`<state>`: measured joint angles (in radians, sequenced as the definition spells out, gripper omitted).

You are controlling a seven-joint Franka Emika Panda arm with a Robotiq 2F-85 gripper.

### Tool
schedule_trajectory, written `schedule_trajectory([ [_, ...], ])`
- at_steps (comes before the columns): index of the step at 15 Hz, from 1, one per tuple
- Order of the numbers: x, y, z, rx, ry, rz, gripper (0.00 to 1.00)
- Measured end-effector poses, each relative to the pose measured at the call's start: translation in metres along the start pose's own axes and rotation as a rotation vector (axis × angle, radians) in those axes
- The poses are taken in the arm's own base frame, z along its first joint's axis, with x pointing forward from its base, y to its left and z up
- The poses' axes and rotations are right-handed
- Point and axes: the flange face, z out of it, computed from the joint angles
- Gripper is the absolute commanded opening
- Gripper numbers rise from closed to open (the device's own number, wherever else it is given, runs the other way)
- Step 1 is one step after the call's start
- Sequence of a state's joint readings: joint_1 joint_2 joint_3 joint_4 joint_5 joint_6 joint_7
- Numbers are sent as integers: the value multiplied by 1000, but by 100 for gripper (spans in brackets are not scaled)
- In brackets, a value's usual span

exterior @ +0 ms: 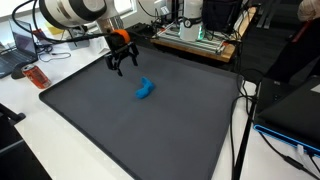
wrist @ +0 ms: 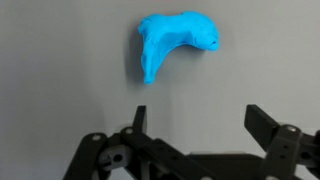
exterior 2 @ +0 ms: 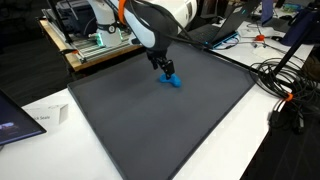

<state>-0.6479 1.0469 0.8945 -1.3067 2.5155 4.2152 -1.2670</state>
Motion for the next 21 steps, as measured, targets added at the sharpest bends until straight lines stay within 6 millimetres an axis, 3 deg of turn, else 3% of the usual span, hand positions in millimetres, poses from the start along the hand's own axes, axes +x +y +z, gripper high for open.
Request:
schedule_trajectory([
  [11, 42, 8, 13, 8, -163, -51, 100],
  [21, 61, 22, 41, -9, -298, -57, 100],
])
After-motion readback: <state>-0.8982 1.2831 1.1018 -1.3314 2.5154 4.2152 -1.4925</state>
